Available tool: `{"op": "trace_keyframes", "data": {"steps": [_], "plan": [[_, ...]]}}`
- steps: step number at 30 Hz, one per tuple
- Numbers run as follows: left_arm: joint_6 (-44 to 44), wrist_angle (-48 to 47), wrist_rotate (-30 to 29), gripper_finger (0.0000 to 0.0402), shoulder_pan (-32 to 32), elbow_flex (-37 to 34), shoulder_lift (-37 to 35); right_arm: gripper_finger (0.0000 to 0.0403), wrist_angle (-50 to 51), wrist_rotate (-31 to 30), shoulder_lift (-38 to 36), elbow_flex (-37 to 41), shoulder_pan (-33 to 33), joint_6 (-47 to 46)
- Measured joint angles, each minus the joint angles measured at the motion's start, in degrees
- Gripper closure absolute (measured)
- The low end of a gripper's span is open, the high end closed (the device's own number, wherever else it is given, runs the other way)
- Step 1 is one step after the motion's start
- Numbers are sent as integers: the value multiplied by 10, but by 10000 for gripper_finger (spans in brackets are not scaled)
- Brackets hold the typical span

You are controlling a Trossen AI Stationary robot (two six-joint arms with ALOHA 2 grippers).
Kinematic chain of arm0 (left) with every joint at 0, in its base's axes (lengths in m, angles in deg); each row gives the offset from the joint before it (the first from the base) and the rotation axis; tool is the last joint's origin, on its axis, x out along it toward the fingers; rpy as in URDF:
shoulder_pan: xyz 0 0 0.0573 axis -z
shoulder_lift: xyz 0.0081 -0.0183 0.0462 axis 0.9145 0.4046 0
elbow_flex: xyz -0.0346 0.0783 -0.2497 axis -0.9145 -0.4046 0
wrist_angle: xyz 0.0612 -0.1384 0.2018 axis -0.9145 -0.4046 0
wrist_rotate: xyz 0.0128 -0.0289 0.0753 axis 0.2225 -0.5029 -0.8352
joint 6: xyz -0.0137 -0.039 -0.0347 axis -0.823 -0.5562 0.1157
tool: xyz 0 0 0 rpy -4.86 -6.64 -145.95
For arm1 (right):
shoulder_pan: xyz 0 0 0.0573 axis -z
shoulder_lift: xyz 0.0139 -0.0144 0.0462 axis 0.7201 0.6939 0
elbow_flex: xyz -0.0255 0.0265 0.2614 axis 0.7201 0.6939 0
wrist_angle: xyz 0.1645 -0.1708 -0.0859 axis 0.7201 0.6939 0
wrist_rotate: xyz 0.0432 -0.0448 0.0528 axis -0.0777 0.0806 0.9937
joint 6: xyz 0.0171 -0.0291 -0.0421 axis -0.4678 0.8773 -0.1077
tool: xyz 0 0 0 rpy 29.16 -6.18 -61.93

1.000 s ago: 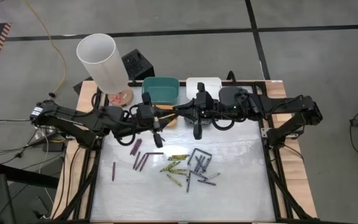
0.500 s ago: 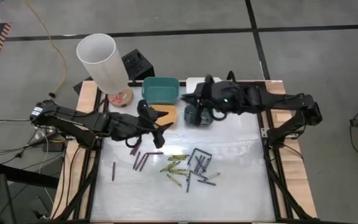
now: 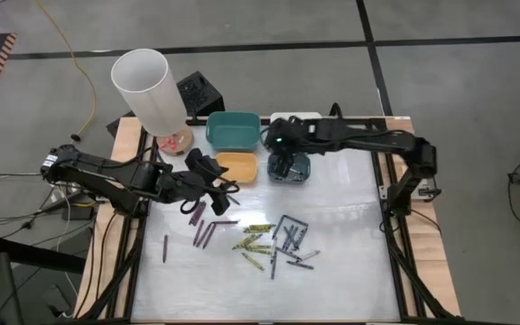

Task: Sort crayons
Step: Put the black crayon into the blue bin

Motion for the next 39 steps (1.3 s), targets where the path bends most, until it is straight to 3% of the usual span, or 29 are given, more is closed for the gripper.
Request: {"op": "trace_keyframes", "data": {"steps": [7,13,22,29,39], "plan": [[-46,-76,19,215,0,0,-4,403,10,46,65,0,25,46],[-63,-19,17,215,3,-61,-26,403,11,66,72,0,50,61],[-131,129,-24,215,31,-253,-215,403,17,121,68,2,66,79],[-188,192,-27,215,57,-353,-320,402,-25,133,65,74,65,83],[-227,156,27,215,66,-366,-257,351,-71,134,65,125,65,67]]}}
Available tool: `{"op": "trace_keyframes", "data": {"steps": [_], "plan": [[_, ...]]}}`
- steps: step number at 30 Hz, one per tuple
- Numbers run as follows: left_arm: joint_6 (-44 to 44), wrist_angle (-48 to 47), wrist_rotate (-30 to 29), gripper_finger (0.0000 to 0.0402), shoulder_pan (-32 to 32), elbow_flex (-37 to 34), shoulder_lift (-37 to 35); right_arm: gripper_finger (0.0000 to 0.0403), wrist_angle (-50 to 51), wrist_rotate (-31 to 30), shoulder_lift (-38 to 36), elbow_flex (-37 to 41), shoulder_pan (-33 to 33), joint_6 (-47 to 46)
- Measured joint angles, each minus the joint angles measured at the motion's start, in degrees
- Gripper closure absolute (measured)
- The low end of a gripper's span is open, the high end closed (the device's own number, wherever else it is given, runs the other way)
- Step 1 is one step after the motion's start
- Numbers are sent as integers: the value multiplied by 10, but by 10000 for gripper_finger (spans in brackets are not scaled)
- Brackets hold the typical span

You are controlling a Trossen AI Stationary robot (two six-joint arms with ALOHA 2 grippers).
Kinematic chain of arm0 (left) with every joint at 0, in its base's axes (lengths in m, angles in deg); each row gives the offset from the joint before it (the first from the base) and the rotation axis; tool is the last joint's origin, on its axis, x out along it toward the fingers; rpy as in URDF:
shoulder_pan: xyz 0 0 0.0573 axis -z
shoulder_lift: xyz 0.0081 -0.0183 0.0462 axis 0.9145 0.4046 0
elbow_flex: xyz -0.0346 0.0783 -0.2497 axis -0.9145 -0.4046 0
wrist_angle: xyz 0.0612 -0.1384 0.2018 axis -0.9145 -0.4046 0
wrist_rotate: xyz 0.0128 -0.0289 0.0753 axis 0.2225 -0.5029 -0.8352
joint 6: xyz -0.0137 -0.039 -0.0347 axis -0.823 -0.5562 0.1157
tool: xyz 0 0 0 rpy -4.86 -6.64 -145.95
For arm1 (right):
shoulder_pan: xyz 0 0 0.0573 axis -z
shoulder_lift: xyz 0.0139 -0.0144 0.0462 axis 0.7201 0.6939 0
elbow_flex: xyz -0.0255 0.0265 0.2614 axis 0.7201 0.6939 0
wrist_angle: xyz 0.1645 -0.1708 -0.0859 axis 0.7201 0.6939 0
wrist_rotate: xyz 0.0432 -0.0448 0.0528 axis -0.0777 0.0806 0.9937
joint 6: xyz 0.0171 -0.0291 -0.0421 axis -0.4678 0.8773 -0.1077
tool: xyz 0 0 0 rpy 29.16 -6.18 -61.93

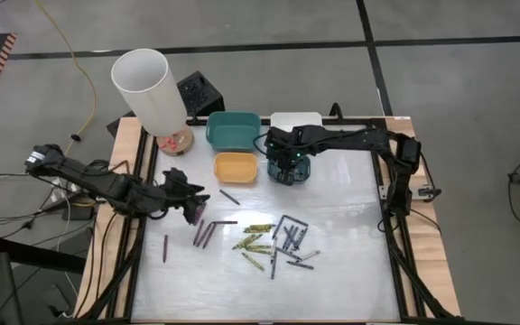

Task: Sort crayons
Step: Put the black crayon into the blue bin, then put the violet crayon into the green bin

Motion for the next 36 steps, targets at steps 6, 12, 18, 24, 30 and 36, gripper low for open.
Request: {"op": "trace_keyframes", "data": {"steps": [6,12,18,24,30,36], "plan": [[-96,-41,61,215,0,2,63,305,2,0,0,0,1,-1],[-255,-189,103,215,0,26,127,281,3,0,-2,0,-2,-5],[-360,-298,145,216,0,57,192,280,3,0,-13,0,-2,-6],[-378,-390,171,258,0,112,275,280,3,0,-32,0,-2,-8],[-364,-485,179,356,-2,166,370,280,2,-1,-53,0,-2,-17],[-364,-575,238,399,-3,176,464,280,2,-1,-66,0,-4,-26]]}}
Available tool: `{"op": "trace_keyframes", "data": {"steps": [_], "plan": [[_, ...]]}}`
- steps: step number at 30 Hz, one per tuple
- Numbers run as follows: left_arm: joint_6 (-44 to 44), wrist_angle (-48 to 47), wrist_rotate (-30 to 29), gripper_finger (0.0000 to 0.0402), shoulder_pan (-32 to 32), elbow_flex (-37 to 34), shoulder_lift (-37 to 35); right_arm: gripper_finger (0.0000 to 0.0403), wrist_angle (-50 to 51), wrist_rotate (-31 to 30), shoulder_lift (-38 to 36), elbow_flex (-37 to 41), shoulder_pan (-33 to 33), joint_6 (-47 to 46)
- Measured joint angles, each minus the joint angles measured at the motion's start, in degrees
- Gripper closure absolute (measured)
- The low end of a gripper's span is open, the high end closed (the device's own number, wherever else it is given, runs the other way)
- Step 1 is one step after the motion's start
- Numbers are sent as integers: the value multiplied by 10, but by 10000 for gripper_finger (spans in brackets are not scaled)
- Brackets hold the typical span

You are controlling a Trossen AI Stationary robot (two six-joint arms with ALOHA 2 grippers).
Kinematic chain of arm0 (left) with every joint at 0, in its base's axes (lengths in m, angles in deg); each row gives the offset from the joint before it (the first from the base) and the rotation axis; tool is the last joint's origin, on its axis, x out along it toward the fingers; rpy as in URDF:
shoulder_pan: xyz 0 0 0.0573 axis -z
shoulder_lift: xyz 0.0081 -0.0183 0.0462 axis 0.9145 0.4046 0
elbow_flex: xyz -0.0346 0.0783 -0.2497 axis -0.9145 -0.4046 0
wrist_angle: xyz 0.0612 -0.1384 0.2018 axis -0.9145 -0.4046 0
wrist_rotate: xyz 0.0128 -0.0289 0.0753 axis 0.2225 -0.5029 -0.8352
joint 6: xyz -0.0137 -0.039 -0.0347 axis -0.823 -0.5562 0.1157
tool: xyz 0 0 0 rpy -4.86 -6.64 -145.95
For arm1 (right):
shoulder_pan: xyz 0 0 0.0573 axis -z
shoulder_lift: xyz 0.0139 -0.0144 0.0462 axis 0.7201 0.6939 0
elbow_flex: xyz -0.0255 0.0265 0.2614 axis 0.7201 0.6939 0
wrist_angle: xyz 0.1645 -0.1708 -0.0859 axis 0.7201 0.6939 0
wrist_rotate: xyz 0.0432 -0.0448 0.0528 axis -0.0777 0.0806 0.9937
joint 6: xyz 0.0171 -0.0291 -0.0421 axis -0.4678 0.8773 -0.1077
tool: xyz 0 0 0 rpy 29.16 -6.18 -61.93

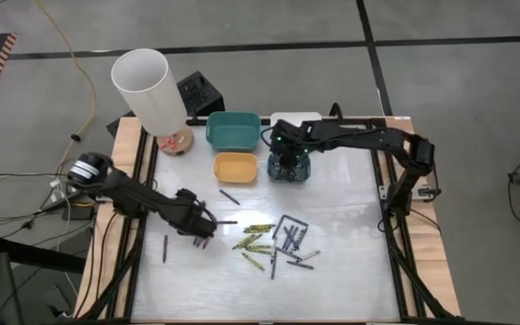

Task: Sort crayons
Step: Put the violet crayon into the green bin

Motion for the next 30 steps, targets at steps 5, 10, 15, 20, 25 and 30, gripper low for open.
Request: {"op": "trace_keyframes", "data": {"steps": [5,10,15,20,25,30], "plan": [[-27,-53,17,401,3,1,59,281,5,0,0,0,-7,-1],[-70,-64,18,401,10,0,80,281,4,0,0,0,-16,-1],[-122,-71,21,401,11,-21,79,281,4,0,0,0,-24,-1],[-175,-44,34,401,12,-53,79,281,4,0,0,0,-28,-1],[-347,-8,32,401,29,-68,79,281,4,0,0,0,-31,-4],[-504,-5,47,401,71,-68,79,281,4,0,0,0,-31,-4]]}}
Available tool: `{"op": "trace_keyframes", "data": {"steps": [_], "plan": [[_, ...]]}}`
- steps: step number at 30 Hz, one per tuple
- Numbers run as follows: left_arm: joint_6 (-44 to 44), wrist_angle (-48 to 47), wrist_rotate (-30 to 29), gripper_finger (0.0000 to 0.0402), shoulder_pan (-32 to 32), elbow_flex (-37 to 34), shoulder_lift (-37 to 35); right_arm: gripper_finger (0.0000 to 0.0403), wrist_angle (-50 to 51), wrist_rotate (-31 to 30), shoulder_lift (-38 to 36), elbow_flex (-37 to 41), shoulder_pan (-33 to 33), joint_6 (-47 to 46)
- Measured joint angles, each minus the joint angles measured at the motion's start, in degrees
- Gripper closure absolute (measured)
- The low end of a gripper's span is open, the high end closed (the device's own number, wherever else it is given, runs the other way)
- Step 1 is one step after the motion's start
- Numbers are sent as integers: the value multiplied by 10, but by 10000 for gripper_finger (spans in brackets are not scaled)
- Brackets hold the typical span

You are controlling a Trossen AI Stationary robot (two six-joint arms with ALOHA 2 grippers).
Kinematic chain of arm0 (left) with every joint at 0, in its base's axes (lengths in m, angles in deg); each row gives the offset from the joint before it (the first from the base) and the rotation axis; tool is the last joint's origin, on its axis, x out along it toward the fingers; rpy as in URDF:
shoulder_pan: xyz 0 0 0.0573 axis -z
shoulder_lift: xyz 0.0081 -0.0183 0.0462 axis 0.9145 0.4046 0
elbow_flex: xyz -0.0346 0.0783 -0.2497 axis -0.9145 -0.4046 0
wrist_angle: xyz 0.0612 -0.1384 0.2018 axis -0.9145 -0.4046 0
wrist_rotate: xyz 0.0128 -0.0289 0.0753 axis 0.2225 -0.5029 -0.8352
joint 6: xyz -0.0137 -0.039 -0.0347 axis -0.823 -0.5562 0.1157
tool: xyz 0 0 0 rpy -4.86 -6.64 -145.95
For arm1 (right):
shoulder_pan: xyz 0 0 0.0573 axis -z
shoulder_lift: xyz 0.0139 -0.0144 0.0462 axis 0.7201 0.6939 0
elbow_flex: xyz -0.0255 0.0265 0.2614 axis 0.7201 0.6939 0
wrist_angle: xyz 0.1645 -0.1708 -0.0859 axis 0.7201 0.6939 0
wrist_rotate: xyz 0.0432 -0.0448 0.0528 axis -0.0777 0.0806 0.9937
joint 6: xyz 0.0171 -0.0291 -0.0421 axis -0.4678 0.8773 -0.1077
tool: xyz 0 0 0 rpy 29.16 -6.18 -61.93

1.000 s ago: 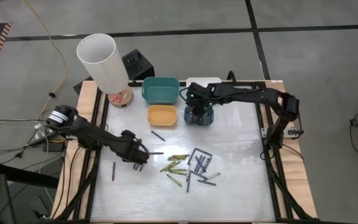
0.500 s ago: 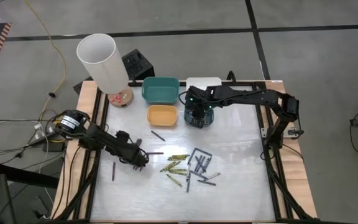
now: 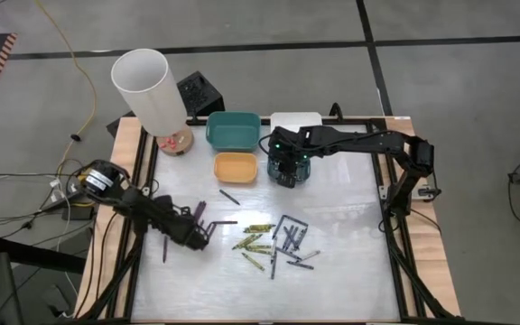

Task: Sort crayons
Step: Put the violet crayon into the green bin

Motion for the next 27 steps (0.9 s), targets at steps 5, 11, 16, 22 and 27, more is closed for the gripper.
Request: {"op": "trace_keyframes", "data": {"steps": [5,11,16,22,27], "plan": [[-20,11,21,401,-4,-23,1,281,0,0,0,0,0,1],[-27,16,1,401,-1,-32,1,281,-1,0,0,0,0,3],[-15,20,-74,401,39,4,-2,281,-57,16,0,0,1,8],[-6,0,-230,401,102,69,-21,281,-195,106,0,0,-1,-10],[15,-22,-360,401,150,115,-50,281,-266,116,0,0,-15,-11]]}}
